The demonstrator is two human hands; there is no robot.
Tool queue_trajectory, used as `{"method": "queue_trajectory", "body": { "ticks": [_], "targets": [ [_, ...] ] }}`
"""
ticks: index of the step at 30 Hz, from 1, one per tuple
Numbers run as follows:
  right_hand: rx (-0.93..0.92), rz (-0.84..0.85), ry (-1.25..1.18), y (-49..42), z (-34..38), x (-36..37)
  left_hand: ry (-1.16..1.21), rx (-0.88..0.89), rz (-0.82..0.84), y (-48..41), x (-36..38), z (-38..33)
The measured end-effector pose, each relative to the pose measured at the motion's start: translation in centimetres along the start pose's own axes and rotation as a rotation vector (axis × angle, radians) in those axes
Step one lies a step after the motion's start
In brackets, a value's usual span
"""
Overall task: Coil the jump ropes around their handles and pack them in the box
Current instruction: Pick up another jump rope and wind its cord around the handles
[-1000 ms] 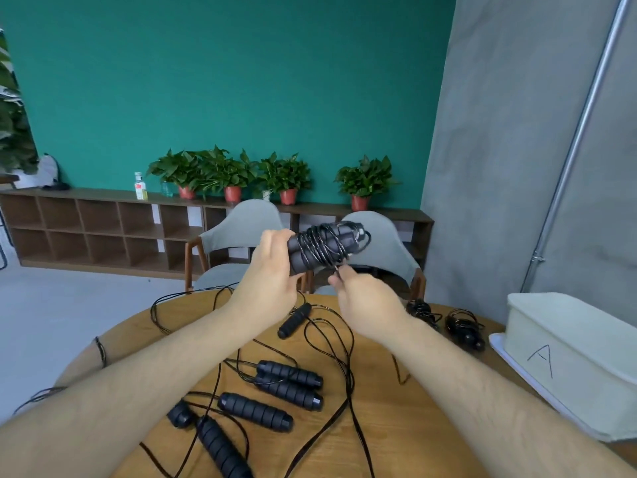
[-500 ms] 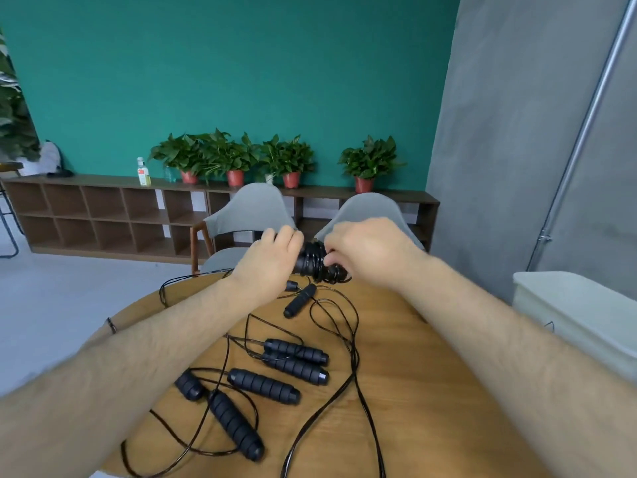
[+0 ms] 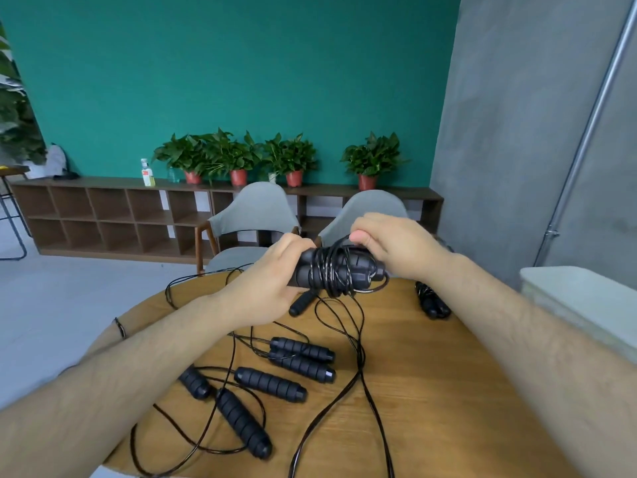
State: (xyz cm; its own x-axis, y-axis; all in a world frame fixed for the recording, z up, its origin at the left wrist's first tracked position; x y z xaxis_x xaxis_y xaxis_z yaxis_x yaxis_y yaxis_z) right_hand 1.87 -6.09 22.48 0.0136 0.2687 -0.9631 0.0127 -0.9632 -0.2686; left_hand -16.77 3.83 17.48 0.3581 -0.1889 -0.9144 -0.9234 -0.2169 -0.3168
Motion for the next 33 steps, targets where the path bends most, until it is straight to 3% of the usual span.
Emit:
{"method": "queue_trajectory", "body": {
  "ticks": [5,10,16,22,29,33],
  "targets": [
    [0.182,0.088,-0.255,0.3,-0.8,3.3,0.146,-0.090,-0.131,-0.9,-1.1,-0.7],
    [0.321,0.213,-0.455,0.1,2.9,5.8,0.100,-0.277,-0.243,-2.5,-0.4,0.2],
    [0.405,0.426,-0.349,-0.3,5.9,7.6,-0.135,-0.522,-0.183,-3.8,0.2,1.5],
    [0.303,0.285,-0.266,0.4,7.5,3.4,-0.323,-0.675,-0.110,-3.5,0.6,2.3],
    [0.236,-0.239,-0.392,0.5,6.1,1.9,-0.399,-0.637,-0.111,-3.5,0.9,1.6],
    [0.242,-0.385,-0.551,0.6,5.5,1.5,-0.286,-0.543,-0.160,-3.3,1.3,1.2]
  ]
}}
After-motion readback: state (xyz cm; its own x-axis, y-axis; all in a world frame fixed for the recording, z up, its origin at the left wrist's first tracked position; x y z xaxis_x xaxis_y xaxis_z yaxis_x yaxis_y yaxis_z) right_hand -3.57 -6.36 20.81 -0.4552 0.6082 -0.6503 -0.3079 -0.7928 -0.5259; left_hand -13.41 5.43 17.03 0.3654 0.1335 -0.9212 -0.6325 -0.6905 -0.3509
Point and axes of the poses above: each hand's wrist, its own y-axis away from the middle knuckle, its own x-axis out of the palm, z = x × y, the point moved 4 cm from there along -y, towards the middle knuckle, and after that the axes turned 12 degrees about z, right-handed, at the moved point
